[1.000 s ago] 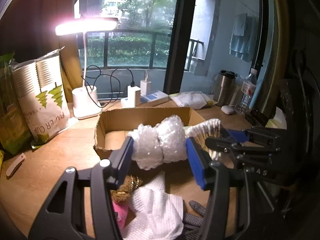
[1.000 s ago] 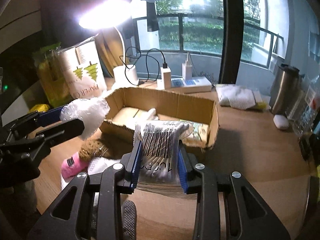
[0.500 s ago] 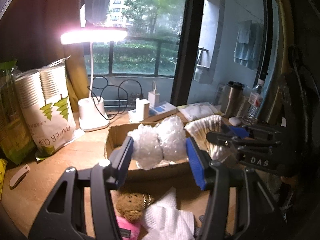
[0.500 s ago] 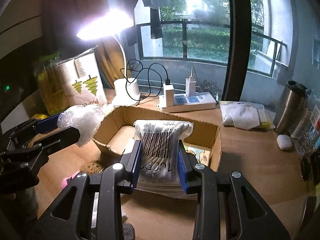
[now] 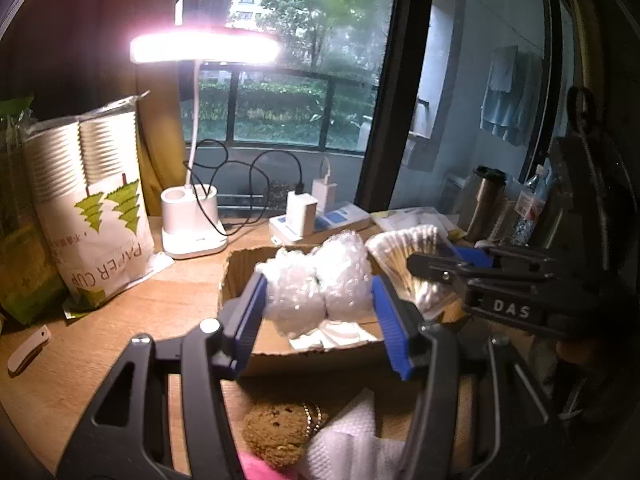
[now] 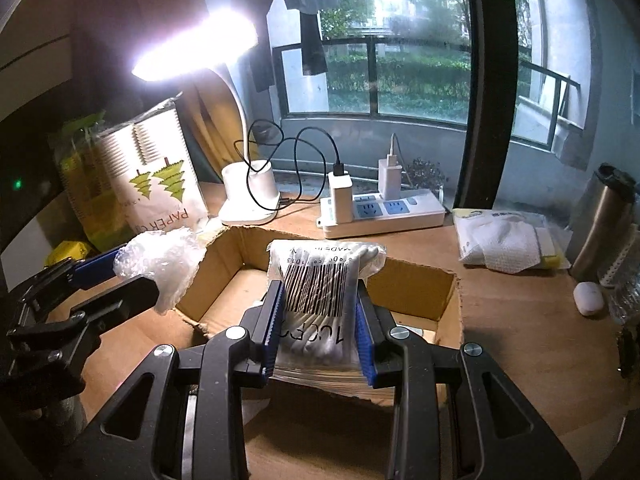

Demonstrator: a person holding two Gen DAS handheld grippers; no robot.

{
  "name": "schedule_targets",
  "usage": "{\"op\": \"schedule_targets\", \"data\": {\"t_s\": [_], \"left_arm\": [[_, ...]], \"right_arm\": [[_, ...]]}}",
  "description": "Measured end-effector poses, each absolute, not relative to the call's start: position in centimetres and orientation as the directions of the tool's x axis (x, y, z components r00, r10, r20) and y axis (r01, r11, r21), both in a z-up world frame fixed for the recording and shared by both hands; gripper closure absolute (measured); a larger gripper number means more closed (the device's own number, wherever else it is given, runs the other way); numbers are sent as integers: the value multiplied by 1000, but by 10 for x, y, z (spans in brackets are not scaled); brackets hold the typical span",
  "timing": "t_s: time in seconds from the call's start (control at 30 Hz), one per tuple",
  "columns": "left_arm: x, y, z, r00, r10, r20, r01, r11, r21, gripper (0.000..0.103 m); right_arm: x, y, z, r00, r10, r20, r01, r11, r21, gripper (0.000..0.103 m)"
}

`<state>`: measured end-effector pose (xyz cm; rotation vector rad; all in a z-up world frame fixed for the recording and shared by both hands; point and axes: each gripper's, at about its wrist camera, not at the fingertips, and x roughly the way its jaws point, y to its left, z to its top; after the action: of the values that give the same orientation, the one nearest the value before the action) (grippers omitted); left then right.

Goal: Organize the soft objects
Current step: 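Lower the swab bag into the box and open the right gripper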

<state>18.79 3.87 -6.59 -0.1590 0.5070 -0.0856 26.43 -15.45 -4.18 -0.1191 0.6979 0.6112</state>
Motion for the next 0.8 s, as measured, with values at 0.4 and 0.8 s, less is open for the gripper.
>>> {"op": "schedule_targets", "data": {"t_s": [0.4,0.8], "left_arm": [[202,49,-84,850,-120,-513,20,980,-196,48],[202,29,-76,848,-127,-515,45,984,-170,48]], "right_arm": [[295,-134,-73,541,491,-683,-564,814,138,62],[283,-166,-55,604,473,-641,-524,842,128,45]]}}
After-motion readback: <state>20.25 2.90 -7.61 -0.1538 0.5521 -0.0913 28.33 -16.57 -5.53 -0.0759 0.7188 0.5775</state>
